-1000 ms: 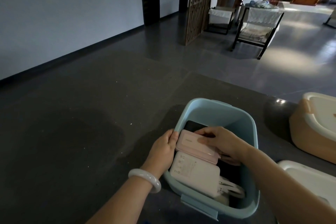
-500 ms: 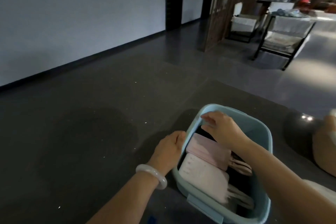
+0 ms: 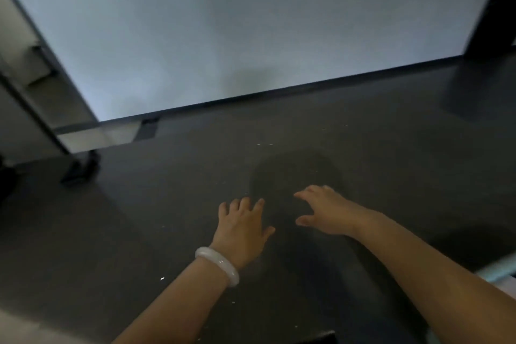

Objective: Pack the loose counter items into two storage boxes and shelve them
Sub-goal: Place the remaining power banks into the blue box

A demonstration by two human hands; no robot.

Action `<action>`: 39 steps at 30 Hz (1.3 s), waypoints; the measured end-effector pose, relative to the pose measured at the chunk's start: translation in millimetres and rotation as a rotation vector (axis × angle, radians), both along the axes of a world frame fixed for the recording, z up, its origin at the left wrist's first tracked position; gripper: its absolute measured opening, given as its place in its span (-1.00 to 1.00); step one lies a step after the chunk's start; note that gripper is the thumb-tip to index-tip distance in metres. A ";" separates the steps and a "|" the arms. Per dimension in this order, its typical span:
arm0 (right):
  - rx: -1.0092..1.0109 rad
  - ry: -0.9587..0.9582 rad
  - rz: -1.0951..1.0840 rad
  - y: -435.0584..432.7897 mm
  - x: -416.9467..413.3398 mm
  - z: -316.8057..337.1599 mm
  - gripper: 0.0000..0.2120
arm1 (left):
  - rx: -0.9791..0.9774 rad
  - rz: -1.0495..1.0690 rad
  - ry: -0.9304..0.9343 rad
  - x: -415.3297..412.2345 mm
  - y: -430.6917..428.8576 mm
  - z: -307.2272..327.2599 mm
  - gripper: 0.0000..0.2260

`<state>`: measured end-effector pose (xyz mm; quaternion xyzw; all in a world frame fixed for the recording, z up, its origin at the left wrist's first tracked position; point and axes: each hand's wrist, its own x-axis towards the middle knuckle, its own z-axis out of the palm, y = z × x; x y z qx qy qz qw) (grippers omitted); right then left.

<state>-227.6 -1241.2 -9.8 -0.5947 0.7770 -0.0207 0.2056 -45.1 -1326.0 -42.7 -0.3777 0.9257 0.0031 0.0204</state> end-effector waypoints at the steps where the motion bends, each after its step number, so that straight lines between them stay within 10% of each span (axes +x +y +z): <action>1: 0.006 -0.002 0.040 -17.1 15.1 -0.7 -0.35 | 0.001 0.048 -0.017 20.8 -10.2 0.1 -0.38; 31: 0.109 -0.052 0.617 -442.3 426.2 -46.0 -0.27 | 0.256 0.918 0.226 444.9 -286.8 -69.4 -0.22; 39: -0.124 0.356 0.929 -578.9 431.3 -58.2 -0.14 | 0.322 0.938 0.143 429.2 -310.5 -102.5 -0.10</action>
